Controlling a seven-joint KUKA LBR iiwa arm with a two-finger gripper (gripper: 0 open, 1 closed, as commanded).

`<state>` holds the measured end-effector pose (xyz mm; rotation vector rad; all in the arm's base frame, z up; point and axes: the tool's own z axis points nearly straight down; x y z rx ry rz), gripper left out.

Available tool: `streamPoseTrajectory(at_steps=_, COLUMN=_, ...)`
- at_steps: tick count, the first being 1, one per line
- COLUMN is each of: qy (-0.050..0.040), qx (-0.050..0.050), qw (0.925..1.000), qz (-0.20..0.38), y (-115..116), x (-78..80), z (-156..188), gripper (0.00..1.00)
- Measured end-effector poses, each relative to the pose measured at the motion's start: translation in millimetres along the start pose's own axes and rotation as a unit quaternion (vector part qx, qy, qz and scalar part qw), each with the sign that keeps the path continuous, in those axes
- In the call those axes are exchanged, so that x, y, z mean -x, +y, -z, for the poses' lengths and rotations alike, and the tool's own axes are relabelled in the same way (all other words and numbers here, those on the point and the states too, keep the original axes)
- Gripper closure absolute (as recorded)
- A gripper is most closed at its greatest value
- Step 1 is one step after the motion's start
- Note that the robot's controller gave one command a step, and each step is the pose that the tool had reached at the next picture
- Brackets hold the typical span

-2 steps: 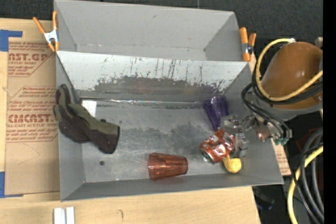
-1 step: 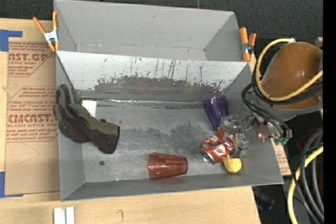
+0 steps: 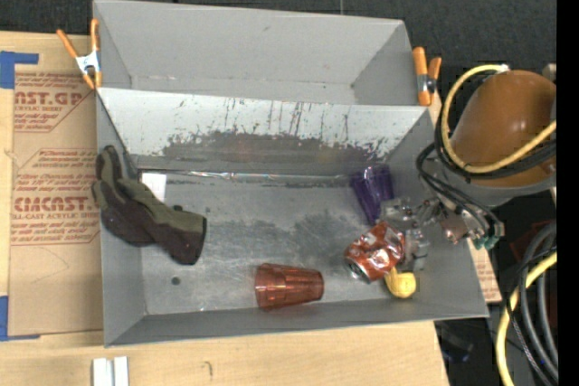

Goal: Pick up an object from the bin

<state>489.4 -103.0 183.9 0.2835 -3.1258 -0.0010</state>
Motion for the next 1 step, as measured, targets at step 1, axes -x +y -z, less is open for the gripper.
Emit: streamPoseTrajectory(at_steps=1, qy=-0.0054, qx=-0.003, qw=0.9953, qz=0.096, y=-13.2, x=1.0, z=39.0, gripper=1.0)
